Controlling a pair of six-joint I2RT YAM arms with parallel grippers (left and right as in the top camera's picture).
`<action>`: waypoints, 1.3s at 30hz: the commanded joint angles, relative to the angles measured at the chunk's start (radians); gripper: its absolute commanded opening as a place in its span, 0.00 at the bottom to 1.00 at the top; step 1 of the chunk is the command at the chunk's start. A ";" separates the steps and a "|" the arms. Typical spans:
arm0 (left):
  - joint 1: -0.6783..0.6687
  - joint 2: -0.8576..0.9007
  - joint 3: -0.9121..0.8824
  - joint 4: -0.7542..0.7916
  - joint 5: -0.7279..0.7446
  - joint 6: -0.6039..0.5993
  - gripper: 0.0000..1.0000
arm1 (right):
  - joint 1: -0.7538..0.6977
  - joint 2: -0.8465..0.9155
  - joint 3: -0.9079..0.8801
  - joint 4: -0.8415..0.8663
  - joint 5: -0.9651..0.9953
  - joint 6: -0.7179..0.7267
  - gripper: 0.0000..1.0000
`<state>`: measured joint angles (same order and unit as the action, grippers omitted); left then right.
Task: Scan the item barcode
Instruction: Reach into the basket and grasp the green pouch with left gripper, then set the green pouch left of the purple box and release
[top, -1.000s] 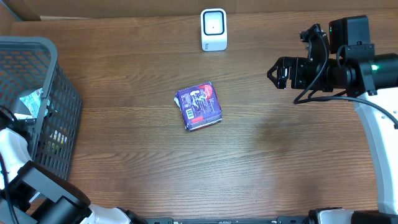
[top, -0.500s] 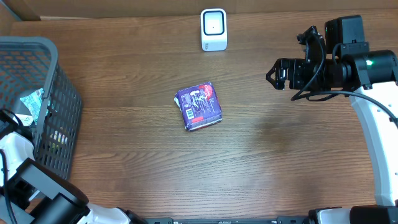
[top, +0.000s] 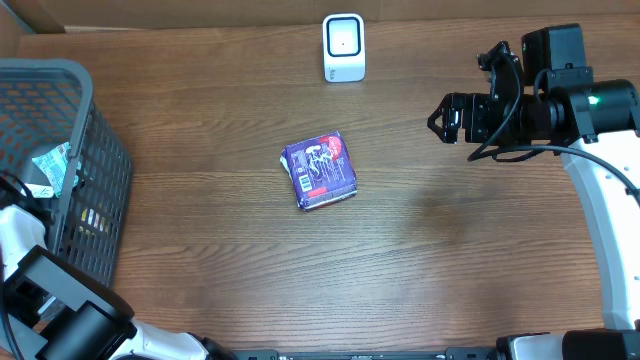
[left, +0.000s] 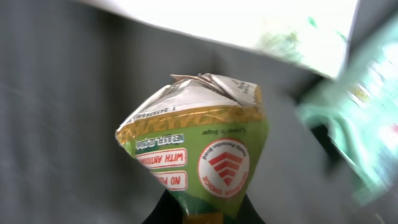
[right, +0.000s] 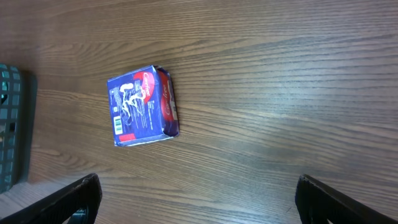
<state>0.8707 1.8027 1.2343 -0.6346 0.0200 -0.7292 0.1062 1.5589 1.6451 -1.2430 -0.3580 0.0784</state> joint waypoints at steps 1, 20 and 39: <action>-0.007 -0.046 0.159 -0.043 0.154 0.098 0.04 | 0.001 0.001 -0.005 0.005 0.005 -0.003 1.00; -0.434 -0.446 0.674 -0.464 0.236 0.594 0.04 | 0.001 0.002 -0.005 0.040 0.005 -0.003 1.00; -1.099 0.107 0.261 -0.463 -0.034 0.324 0.04 | 0.001 0.002 -0.005 0.036 0.005 -0.003 1.00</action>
<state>-0.1894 1.8553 1.4956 -1.1118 0.0414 -0.3115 0.1062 1.5589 1.6432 -1.2049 -0.3584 0.0780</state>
